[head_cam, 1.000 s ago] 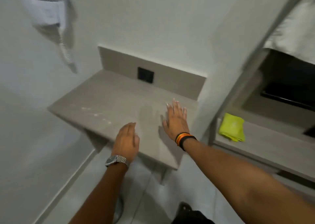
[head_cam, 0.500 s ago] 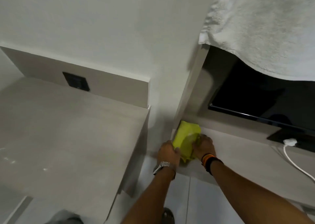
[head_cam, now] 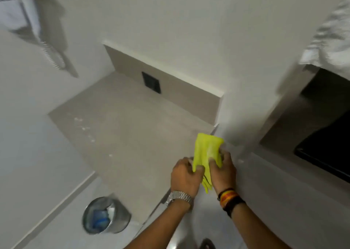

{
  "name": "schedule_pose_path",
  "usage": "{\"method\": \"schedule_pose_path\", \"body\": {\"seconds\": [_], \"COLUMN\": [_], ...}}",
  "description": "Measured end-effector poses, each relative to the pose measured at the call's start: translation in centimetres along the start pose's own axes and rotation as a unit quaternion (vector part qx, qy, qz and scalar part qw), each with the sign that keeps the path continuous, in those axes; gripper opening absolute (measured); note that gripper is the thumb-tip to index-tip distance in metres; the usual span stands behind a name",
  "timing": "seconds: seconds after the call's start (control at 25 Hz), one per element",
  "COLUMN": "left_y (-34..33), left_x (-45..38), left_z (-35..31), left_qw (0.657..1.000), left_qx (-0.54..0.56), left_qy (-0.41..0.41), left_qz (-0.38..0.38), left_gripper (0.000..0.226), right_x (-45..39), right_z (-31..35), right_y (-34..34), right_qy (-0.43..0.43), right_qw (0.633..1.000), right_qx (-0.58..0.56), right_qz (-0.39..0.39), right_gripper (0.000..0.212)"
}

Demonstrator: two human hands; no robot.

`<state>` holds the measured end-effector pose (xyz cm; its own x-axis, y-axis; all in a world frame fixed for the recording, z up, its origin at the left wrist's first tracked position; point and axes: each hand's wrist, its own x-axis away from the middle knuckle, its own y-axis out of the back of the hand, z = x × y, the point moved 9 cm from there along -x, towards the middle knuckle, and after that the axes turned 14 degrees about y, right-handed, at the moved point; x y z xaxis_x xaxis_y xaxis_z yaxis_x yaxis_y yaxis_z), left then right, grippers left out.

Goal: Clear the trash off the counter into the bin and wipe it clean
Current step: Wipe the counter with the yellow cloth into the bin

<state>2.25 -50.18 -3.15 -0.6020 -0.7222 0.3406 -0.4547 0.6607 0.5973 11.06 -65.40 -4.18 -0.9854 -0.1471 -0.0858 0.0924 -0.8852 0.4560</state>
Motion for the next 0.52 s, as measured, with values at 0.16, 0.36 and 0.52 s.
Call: {"method": "schedule_pose_path", "body": {"seconds": [0.16, 0.36, 0.52], "left_y": [9.6, 16.5, 22.1], "left_x": [-2.5, -3.0, -4.0], "left_z": [2.9, 11.5, 18.9], "left_qw": [0.992, 0.98, 0.978], "left_qx": [-0.062, -0.099, -0.098], "left_qy": [0.019, 0.042, 0.032], "left_qz": [-0.105, -0.165, -0.181], "left_gripper": [0.024, 0.027, 0.027], "right_x": [-1.7, 0.9, 1.2], "right_z": [6.9, 7.2, 7.9], "right_y": [-10.3, -16.3, -20.9], "right_qy": [0.121, 0.166, 0.234], "right_qw": [0.982, 0.943, 0.888], "right_qx": [-0.005, 0.189, 0.306], "right_qz": [0.147, 0.215, 0.252], "right_gripper": [0.043, 0.058, 0.074]}}
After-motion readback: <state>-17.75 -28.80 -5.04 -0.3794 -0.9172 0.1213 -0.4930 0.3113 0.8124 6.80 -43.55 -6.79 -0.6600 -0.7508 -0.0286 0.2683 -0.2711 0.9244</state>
